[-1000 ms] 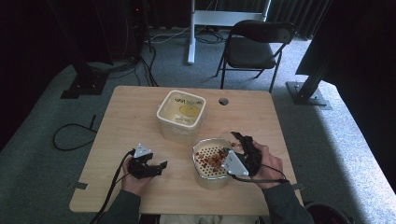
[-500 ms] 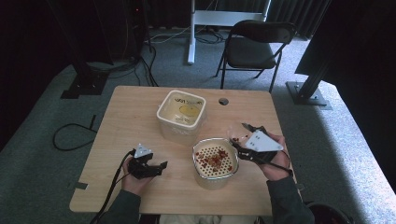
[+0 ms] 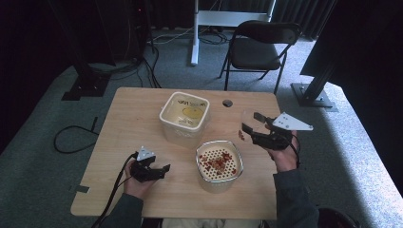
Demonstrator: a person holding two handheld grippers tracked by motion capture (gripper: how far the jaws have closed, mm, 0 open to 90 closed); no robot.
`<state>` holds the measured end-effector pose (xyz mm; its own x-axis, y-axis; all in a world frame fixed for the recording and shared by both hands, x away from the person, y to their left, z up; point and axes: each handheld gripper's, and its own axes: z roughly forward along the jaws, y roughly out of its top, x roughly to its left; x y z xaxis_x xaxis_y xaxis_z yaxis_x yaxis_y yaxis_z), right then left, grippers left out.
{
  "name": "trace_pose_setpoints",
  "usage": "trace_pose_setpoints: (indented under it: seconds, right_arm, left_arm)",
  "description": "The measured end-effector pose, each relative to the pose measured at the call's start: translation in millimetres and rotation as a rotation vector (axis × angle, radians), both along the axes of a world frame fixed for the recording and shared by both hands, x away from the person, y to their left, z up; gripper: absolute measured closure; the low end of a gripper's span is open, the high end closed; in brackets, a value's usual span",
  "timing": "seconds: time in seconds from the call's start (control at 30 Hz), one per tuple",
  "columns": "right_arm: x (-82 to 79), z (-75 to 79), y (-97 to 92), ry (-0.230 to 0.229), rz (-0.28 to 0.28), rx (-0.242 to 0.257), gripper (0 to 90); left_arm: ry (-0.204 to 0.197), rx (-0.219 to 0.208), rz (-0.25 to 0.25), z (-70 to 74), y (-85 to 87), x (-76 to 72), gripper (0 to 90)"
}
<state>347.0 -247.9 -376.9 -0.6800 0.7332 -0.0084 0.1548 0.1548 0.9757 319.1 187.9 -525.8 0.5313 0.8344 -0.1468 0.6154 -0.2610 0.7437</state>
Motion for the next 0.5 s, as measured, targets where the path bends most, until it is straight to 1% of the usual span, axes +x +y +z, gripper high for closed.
trace_pose_setpoints:
  seconds: [0.07, 0.17, 0.2, 0.27, 0.33, 0.5]
  right_arm:
    - [2.8, 1.2, 0.7, 0.004, 0.003, 0.012, 34.0]
    - [7.7, 3.6, 1.2, 0.017, 0.014, 0.043, 33.7]
    - [9.4, 4.7, 1.6, 0.017, 0.014, 0.045, 33.6]
    - [12.3, 7.0, 3.0, 0.024, 0.02, 0.047, 33.6]
    - [15.1, 9.2, 5.1, 0.021, 0.025, 0.041, 33.6]
    - [23.5, 12.9, 10.9, 0.021, 0.032, 0.025, 33.7]
  left_arm:
    - [-0.005, 0.004, 0.005, -0.3, -0.2, 0.1, 23.5]
    - [-0.012, 0.009, 0.014, -0.7, 0.2, 0.3, 23.5]
    - [-0.015, 0.01, 0.019, -1.2, 0.2, 0.5, 23.5]
    - [-0.012, 0.019, 0.019, -2.7, 0.2, 1.0, 23.5]
    - [-0.009, 0.031, 0.02, -3.9, -0.8, 1.5, 23.5]
    - [-0.017, 0.048, 0.025, -4.6, -1.9, 1.6, 23.5]
